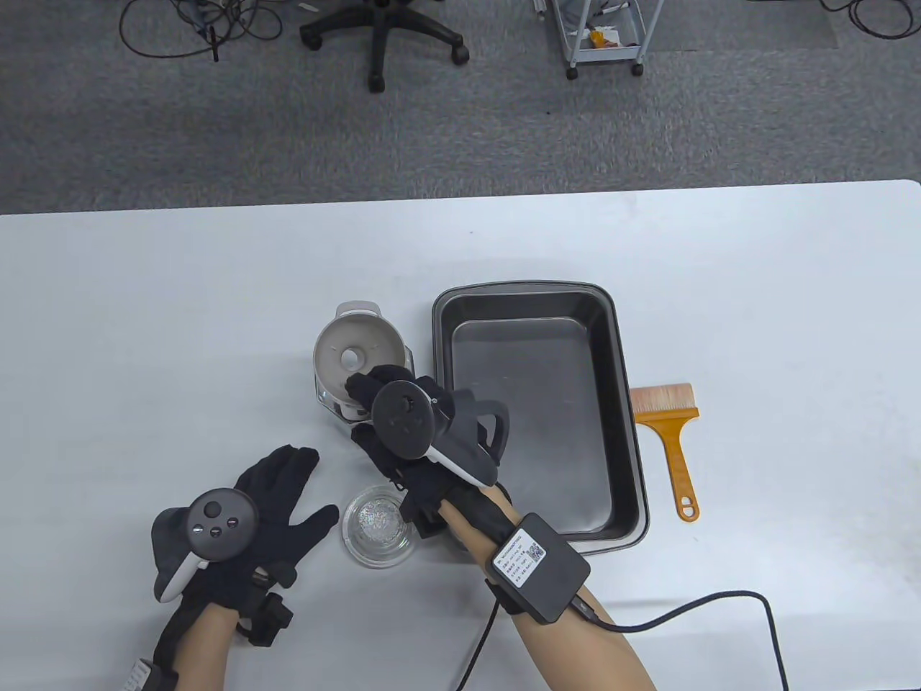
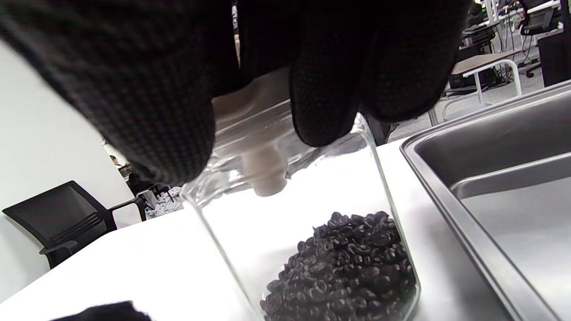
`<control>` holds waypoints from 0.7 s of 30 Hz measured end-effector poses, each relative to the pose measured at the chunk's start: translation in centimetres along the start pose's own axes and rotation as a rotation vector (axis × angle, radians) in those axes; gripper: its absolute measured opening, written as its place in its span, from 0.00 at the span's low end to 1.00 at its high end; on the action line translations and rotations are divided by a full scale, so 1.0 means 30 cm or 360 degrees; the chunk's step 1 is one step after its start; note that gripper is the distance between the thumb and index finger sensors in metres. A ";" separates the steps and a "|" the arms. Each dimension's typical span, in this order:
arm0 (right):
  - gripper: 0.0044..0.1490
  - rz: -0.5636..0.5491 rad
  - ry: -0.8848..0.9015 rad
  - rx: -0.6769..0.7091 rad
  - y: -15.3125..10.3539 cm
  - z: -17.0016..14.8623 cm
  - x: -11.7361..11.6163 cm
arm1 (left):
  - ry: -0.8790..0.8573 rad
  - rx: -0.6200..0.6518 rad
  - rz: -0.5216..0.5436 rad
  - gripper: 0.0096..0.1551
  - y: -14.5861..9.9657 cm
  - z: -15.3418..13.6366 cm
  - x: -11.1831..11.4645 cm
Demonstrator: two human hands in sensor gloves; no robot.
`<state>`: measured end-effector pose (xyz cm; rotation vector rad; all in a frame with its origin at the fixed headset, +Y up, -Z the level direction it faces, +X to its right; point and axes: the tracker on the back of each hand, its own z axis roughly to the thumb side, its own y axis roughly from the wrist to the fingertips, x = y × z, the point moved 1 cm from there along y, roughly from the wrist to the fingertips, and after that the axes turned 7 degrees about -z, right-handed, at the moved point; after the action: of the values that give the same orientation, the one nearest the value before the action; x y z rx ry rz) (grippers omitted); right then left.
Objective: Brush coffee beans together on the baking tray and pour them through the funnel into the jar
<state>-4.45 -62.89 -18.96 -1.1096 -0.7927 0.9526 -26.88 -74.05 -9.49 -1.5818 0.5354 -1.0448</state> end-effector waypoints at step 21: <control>0.25 -0.0428 0.0154 0.0087 -0.018 0.012 0.147 | 0.0015 -0.0001 0.0006 0.50 -0.003 -0.001 0.000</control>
<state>-2.93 -58.80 -18.08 -0.9663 -0.8088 0.6859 -26.94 -74.04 -9.39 -1.5765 0.5449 -1.0499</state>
